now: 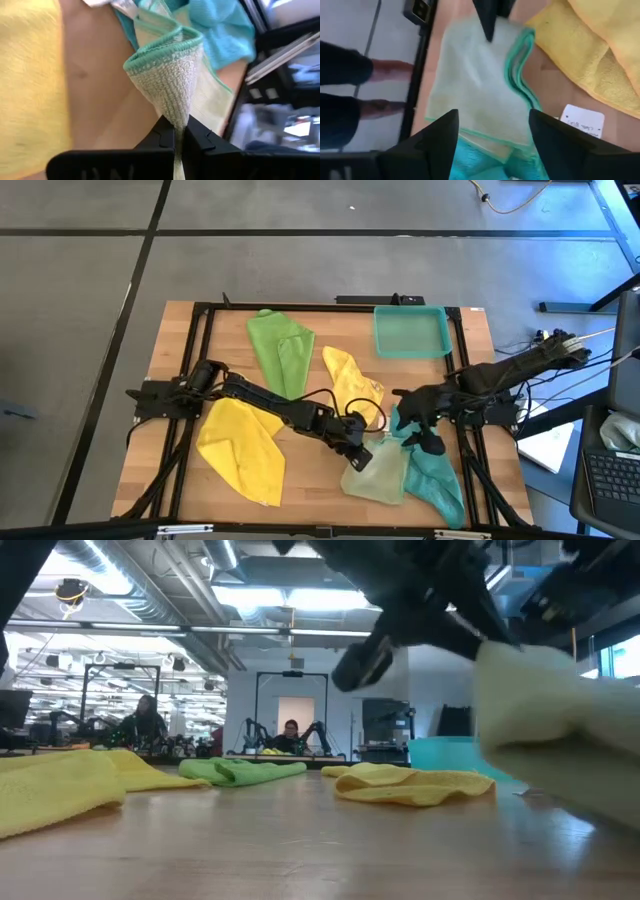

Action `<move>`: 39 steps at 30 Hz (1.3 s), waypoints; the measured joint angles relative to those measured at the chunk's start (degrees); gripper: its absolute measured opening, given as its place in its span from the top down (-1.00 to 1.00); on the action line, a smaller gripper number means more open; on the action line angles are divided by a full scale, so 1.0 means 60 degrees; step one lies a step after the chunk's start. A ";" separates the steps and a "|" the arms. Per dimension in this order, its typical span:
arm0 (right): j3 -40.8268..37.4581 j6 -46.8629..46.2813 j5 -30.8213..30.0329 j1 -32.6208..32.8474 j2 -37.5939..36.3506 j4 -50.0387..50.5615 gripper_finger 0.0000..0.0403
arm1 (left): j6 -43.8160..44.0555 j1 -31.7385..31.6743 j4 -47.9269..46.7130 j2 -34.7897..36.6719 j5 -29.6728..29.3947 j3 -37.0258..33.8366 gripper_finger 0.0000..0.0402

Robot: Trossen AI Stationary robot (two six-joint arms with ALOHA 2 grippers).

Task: Fold microfiber towels
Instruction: Put the folded light green microfiber cloth into the blue bin

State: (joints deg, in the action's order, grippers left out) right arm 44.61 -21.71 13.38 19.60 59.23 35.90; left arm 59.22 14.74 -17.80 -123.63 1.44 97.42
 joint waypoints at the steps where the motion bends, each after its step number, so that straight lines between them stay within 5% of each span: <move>1: -0.0106 0.0227 0.0029 -0.0112 0.0118 -0.0141 -0.24 | -0.0285 0.0005 -0.0352 -0.0001 -0.0129 0.0225 1.00; 9: -0.0323 0.0972 0.0082 -0.0782 0.1348 -0.1960 -0.42 | -0.1332 0.0106 -0.0988 0.0006 -0.0825 0.1024 1.00; 25: -0.0337 0.0410 0.3615 -0.1068 0.4254 -0.4428 -0.42 | -0.1483 0.0268 -0.1079 0.0006 -0.0909 0.1218 1.00; 29: -0.0337 0.0452 0.3872 -0.1041 0.4288 -0.4359 -0.19 | -0.1503 0.0307 -0.1297 0.0057 -0.0922 0.1218 1.00; 37: -0.0323 0.0949 0.3535 -0.1042 0.4180 -0.4165 0.85 | -0.2009 0.0168 -0.1828 0.0509 -0.1440 0.1225 1.00; 39: -0.0323 0.0859 0.3531 -0.1110 0.4174 -0.4115 0.92 | -0.2139 0.0106 -0.1817 0.0532 -0.1429 0.1222 1.00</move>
State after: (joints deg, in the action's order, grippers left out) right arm 42.68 -16.55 34.56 12.93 84.27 11.21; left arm 46.39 15.37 -28.70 -120.44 -7.13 104.75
